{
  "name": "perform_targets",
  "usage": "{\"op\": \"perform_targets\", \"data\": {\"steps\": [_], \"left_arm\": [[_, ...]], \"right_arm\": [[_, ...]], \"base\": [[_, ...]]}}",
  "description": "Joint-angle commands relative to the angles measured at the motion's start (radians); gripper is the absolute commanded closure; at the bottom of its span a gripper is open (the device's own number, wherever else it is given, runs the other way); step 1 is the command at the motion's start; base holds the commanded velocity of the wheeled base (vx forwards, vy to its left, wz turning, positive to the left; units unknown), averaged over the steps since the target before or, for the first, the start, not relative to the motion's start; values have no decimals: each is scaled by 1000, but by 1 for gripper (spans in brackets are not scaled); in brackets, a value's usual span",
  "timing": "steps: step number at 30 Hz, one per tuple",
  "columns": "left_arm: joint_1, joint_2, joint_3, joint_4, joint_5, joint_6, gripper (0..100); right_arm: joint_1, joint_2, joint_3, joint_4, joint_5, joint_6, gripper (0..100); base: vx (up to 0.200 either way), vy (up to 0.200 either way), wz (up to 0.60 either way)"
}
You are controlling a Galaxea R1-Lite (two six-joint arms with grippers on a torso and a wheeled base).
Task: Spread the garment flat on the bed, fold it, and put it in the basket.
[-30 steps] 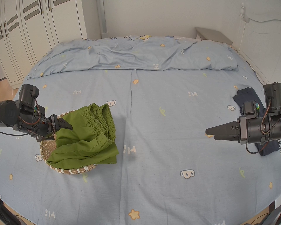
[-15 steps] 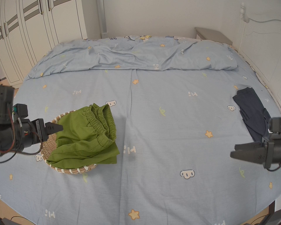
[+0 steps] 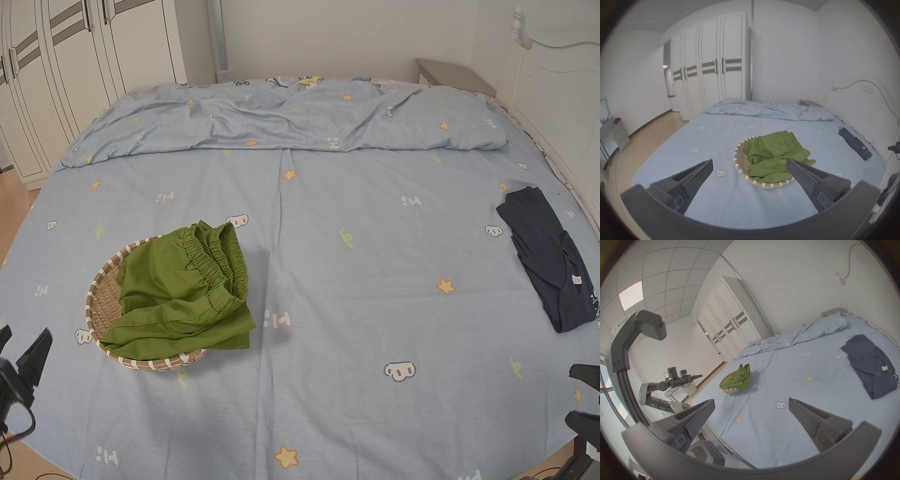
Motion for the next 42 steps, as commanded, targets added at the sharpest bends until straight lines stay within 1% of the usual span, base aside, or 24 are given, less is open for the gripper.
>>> {"op": "perform_targets", "data": {"steps": [1,4,6,8,9,10,11,13,14,16,17,18,21,23,24,25,27,30,34,35,38,39,40,42], "left_arm": [[147,-493,285,-70,-16,51,0],[187,-592,357,-62,-21,51,0],[188,-606,357,-48,-13,48,0],[188,-609,357,-39,7,-15,0],[188,-609,357,-39,7,-15,0],[191,-609,357,-2,7,-27,0],[191,-609,357,42,6,-18,0],[187,-611,351,125,-1,48,0],[185,-614,348,130,-7,71,0],[180,-618,350,116,-76,85,0],[180,-618,350,116,-76,85,0],[180,-618,350,114,-148,83,0],[182,-621,353,108,-177,92,0],[184,-621,354,117,-218,99,0],[184,-621,354,117,-218,99,0],[182,-618,356,139,-295,143,0],[182,-617,350,154,-333,151,0],[180,-618,351,153,-329,140,0],[182,-618,356,145,-318,132,0],[180,-618,356,145,-318,132,0],[180,-618,356,145,-318,132,0],[180,-618,356,145,-317,131,0],[180,-618,356,145,-318,131,0],[180,-618,356,145,-318,131,0]], "right_arm": [[-97,-332,84,63,-33,3,0],[-112,-386,116,58,-36,-2,0],[-113,-386,129,52,-40,-5,0],[-115,-386,141,52,-76,-7,0],[-115,-386,141,52,-76,-7,0],[-117,-386,162,50,-103,-8,0],[-117,-386,176,50,-108,-14,0],[-117,-386,204,50,-113,-25,0],[-117,-386,214,49,-120,-28,0],[-117,-386,250,37,-177,-47,0],[-117,-386,250,37,-177,-47,0],[-117,-386,303,11,-248,-97,0],[-118,-384,337,-51,-310,-192,0],[-118,-384,339,-54,-314,-211,0],[-118,-384,339,-54,-314,-211,0],[-118,-384,339,-54,-318,-209,0],[-118,-384,340,-54,-321,-197,0],[-127,-381,339,-54,-323,-201,0],[-293,-395,333,-40,-321,-211,0],[-298,-396,329,-37,-321,-218,0],[-248,-464,339,-45,-323,-292,0],[-248,-473,340,-51,-330,-278,0],[-248,-473,342,-54,-352,-266,0],[-248,-461,356,-46,-464,-235,0]], "base": [[0,0,0],[0,0,0],[0,0,0],[0,0,0],[0,0,0],[0,0,0],[0,0,0],[0,0,0],[0,0,0],[0,0,0],[0,0,0],[0,0,0],[0,0,0],[0,0,0],[0,0,0],[0,0,0],[0,0,0],[0,0,0],[0,0,0],[0,0,0],[0,0,0],[0,0,0],[0,0,0],[0,0,0]]}}
